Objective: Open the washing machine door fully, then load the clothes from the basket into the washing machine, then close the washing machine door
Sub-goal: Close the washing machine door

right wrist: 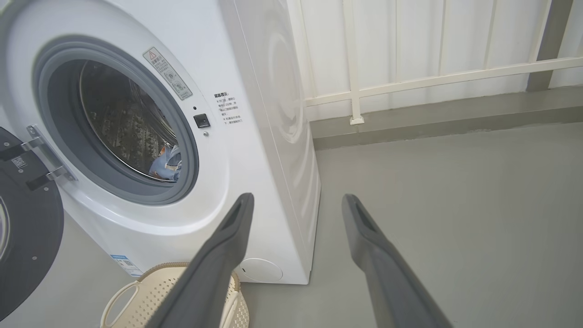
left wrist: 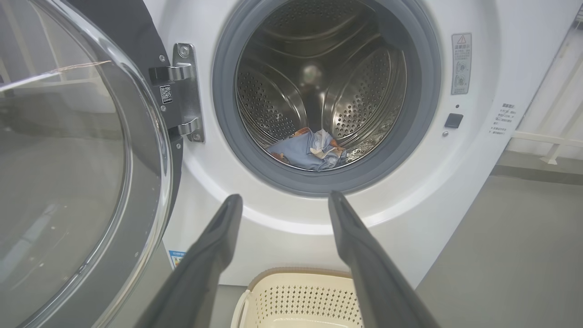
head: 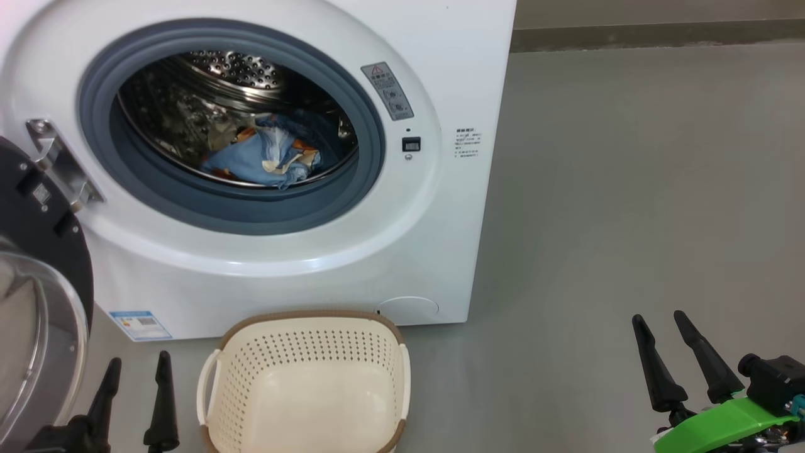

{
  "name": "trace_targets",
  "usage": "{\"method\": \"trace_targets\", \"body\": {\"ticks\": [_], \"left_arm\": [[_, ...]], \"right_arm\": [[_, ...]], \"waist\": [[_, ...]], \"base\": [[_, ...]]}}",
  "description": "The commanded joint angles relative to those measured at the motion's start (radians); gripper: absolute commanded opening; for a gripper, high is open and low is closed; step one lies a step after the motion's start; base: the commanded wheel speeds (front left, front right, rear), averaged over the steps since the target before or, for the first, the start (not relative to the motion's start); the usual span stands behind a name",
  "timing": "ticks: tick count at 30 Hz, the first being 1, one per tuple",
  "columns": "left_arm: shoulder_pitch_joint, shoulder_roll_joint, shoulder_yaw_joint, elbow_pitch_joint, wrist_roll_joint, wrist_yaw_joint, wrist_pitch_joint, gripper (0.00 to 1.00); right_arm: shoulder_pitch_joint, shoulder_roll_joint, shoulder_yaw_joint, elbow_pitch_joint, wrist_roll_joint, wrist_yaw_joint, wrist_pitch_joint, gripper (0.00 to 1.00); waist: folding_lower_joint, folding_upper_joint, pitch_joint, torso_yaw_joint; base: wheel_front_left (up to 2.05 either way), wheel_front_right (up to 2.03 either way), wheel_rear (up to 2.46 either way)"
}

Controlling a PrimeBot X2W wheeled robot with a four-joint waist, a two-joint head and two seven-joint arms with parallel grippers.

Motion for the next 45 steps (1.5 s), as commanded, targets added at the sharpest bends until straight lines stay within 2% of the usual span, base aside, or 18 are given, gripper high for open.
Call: {"method": "trace_targets", "body": {"ticks": [1, 13, 21, 28, 35, 45], "left_arm": [[-0.009, 0.026, 0.028, -0.028, 0.001, -0.004, -0.006, 1.00], [0.009, 0.042, 0.003, -0.053, -0.020, -0.004, -0.006, 1.00], [0.008, 0.040, -0.004, -0.056, -0.011, -0.004, -0.006, 1.00], [0.006, 0.033, 0.001, -0.055, -0.005, -0.004, -0.006, 1.00], [0.016, 0.019, 0.024, -0.061, -0.004, -0.004, -0.006, 1.00], [0.039, -0.010, 0.071, -0.069, -0.003, -0.004, -0.006, 1.00]], "right_arm": [[-0.002, -0.020, 0.013, -0.026, -0.005, 0.005, -0.008, 1.00], [0.001, -0.022, 0.014, -0.028, -0.005, 0.005, -0.008, 1.00], [-0.002, -0.023, 0.017, -0.030, -0.006, 0.005, -0.008, 1.00], [-0.006, -0.024, 0.023, -0.035, -0.007, 0.005, -0.008, 1.00], [-0.016, -0.028, 0.042, -0.044, -0.006, 0.005, -0.008, 1.00], [-0.053, -0.036, 0.090, -0.044, -0.004, 0.005, -0.008, 1.00]], "waist": [[-0.0001, 0.0000, 0.000, 0.000], [-0.0001, 0.0000, -0.004, 0.005], [-0.0001, 0.0000, -0.005, 0.017], [-0.0001, 0.0000, -0.001, 0.053], [-0.0001, 0.0000, 0.004, 0.131], [-0.0001, 0.0000, 0.019, 0.288]], "base": [[-1.29, 1.29, 0.00], [-1.37, 1.37, 0.00], [-0.22, 0.22, 0.00], [0.00, 0.00, 0.00], [0.00, 0.00, 0.00], [0.00, 0.00, 0.00]]}}
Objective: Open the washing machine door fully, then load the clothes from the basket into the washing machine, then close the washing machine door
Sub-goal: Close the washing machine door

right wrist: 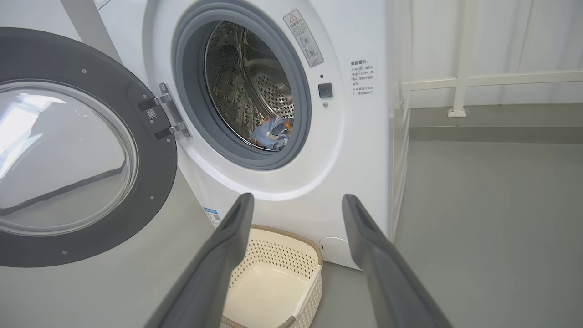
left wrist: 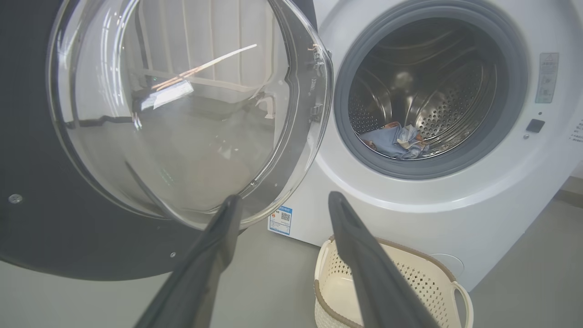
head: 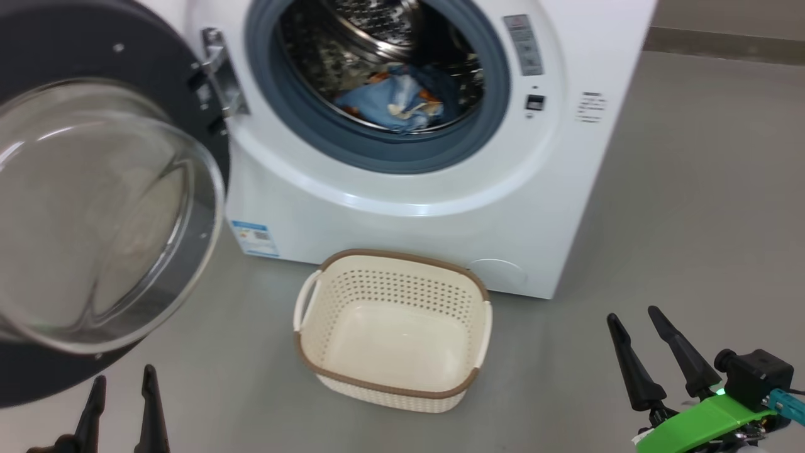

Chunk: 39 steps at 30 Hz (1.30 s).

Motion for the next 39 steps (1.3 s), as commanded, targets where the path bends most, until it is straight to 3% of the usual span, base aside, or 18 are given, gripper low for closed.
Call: {"method": "trace_targets", "body": {"ticks": [1, 20, 39], "left_arm": [[-0.001, 0.011, 0.042, -0.032, 0.005, -0.004, -0.006, 1.00], [0.038, -0.031, 0.118, -0.058, 0.010, -0.004, -0.006, 1.00], [0.064, -0.040, 0.143, -0.108, -0.024, -0.004, -0.006, 1.00]], "right_arm": [[-0.040, -0.023, 0.025, -0.024, -0.003, 0.005, -0.008, 1.00], [-0.082, -0.037, 0.094, -0.014, 0.003, 0.005, -0.008, 1.00], [-0.126, -0.038, 0.152, 0.000, 0.017, 0.005, -0.008, 1.00]], "waist": [[0.0000, 0.0000, 0.011, 0.078], [0.0000, 0.0000, 0.024, 0.322], [0.0000, 0.0000, 0.039, 0.334]], "base": [[0.00, 0.00, 0.00], [0.00, 0.00, 0.00], [0.00, 0.00, 0.00]]}}
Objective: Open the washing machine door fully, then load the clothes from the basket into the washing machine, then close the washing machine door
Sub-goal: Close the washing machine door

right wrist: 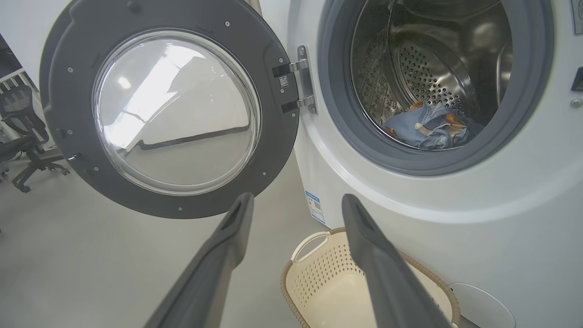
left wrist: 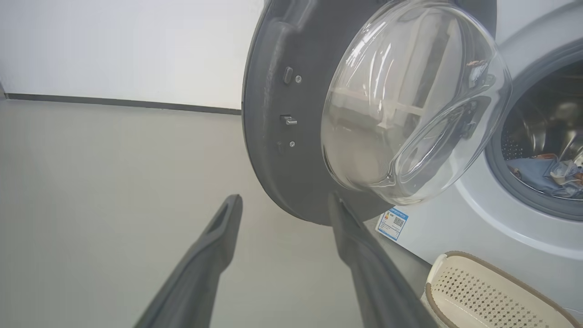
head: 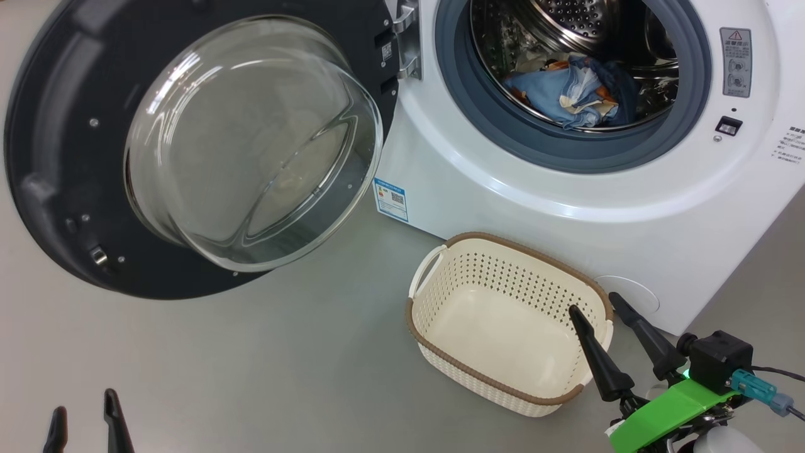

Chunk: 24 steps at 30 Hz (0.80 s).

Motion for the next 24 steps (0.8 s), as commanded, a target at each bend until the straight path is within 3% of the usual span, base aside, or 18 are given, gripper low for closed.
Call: {"method": "trace_targets", "body": {"ticks": [1, 2, 4, 10, 15, 20, 24], "left_arm": [[-0.021, 0.013, 0.026, -0.037, -0.017, -0.004, -0.006, 0.91], [-0.028, 0.013, 0.024, -0.044, -0.030, -0.004, -0.006, 0.46], [-0.048, 0.031, 0.022, -0.068, -0.056, -0.004, -0.006, 0.00], [-0.149, 0.157, 0.043, -0.152, -0.185, -0.004, -0.006, 0.00], [-0.268, 0.317, 0.078, -0.161, -0.372, -0.004, -0.006, 0.00], [-0.415, 0.478, 0.084, -0.081, -0.537, -0.004, 0.042, 0.00], [-0.558, 0.565, 0.067, 0.057, -0.678, -0.004, 0.123, 0.00]], "right_arm": [[-0.025, -0.013, 0.015, -0.020, 0.008, 0.005, -0.008, 1.00], [-0.023, -0.011, 0.012, -0.020, 0.008, 0.005, -0.008, 1.00], [-0.017, -0.006, 0.008, -0.022, 0.007, 0.005, -0.008, 1.00], [0.001, 0.006, -0.011, -0.030, 0.000, 0.005, -0.008, 1.00], [-0.008, 0.000, -0.011, -0.034, -0.003, 0.005, -0.008, 1.00], [-0.021, -0.012, -0.010, -0.036, -0.004, 0.005, -0.008, 1.00], [-0.036, -0.022, -0.002, -0.037, -0.003, 0.005, -0.008, 1.00]], "waist": [[0.0000, -0.0001, 0.001, 0.000], [0.0000, -0.0001, 0.001, -0.001], [0.0000, -0.0001, 0.006, -0.001], [0.0000, -0.0001, 0.029, -0.003], [0.0000, -0.0001, 0.066, -0.020], [0.0000, -0.0001, 0.098, -0.030], [0.0000, -0.0001, 0.122, -0.036]], "base": [[0.00, 0.00, 0.00], [0.00, 0.00, 0.00], [0.00, 0.00, 0.00], [0.00, 0.00, 0.00], [0.00, 0.00, 0.00], [0.00, 0.00, 0.00], [0.00, 0.00, 0.00]]}}
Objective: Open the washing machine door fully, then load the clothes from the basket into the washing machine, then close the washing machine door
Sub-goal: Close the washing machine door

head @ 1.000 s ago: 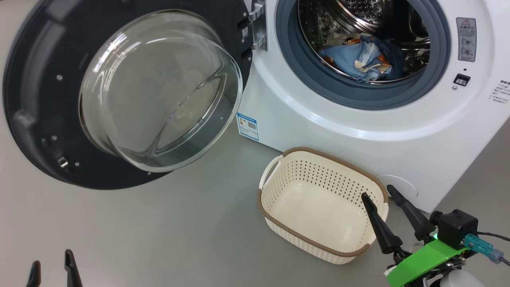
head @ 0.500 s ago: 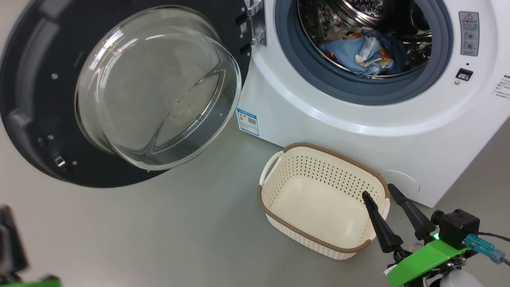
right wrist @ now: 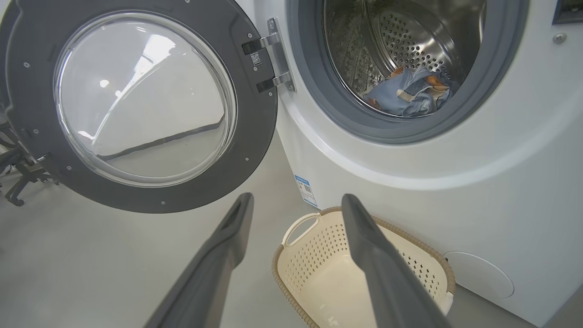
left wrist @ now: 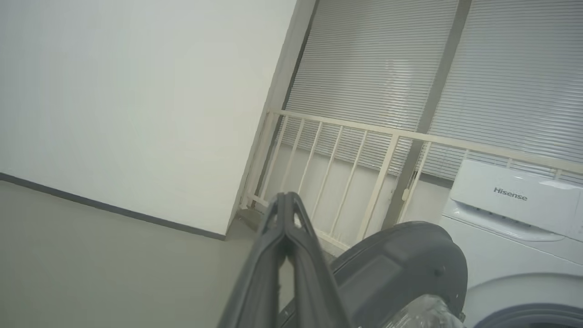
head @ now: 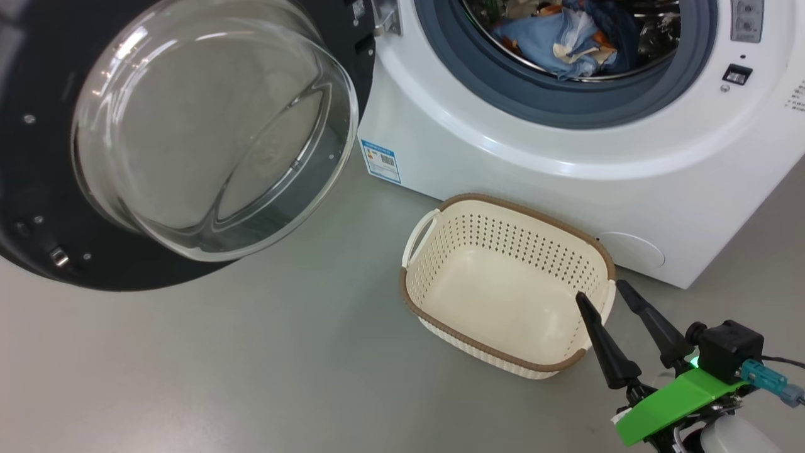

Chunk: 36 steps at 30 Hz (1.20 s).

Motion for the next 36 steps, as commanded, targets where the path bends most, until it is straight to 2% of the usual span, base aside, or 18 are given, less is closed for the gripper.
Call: {"method": "trace_targets", "body": {"ticks": [1, 5, 7, 8, 13, 20, 29, 36], "left_arm": [[-0.103, 0.099, 0.020, 0.056, -0.069, -0.004, 0.050, 0.00], [-0.221, 0.167, -0.022, 0.206, -0.151, -0.004, 0.146, 0.00], [-0.271, 0.178, -0.036, 0.267, -0.197, -0.004, 0.202, 0.00], [-0.271, 0.178, -0.036, 0.267, -0.197, -0.004, 0.202, 0.00], [-0.369, 0.218, -0.100, 0.398, -0.261, -0.004, 0.362, 0.00], [-0.455, 0.257, -0.154, 0.525, -0.323, -0.004, 0.517, 0.00], [-0.498, 0.262, -0.191, 0.609, -0.359, -0.004, 0.604, 0.00], [-0.497, 0.247, -0.218, 0.617, -0.374, -0.004, 0.638, 0.00]], "right_arm": [[-0.033, -0.020, 0.021, -0.027, -0.004, 0.005, -0.008, 1.00], [-0.055, -0.037, 0.034, -0.031, -0.003, 0.005, -0.008, 1.00], [-0.065, -0.046, 0.040, -0.033, -0.003, 0.005, -0.008, 1.00], [-0.065, -0.046, 0.040, -0.033, -0.003, 0.005, -0.008, 1.00], [-0.083, -0.068, 0.050, -0.037, -0.003, 0.005, -0.008, 1.00], [-0.113, -0.093, 0.067, -0.044, -0.003, 0.005, -0.008, 1.00], [-0.132, -0.115, 0.078, -0.054, 0.000, 0.005, -0.008, 1.00], [-0.133, -0.125, 0.081, -0.053, 0.001, 0.005, -0.008, 1.00]], "waist": [[-0.0001, 0.0000, 0.025, -0.009], [-0.0001, 0.0000, 0.053, -0.020], [-0.0001, 0.0000, 0.068, -0.025], [-0.0001, 0.0000, 0.068, -0.025], [-0.0001, 0.0000, 0.107, -0.032], [-0.0001, 0.0000, 0.156, -0.044], [-0.0001, 0.0000, 0.183, -0.051], [-0.0001, 0.0000, 0.187, -0.048]], "base": [[0.00, 0.00, 0.00], [0.00, 0.00, 0.00], [0.00, 0.00, 0.00], [0.00, 0.00, 0.00], [0.00, 0.00, 0.00], [0.00, 0.00, 0.00], [0.00, 0.00, 0.00], [0.00, 0.00, 0.00]]}}
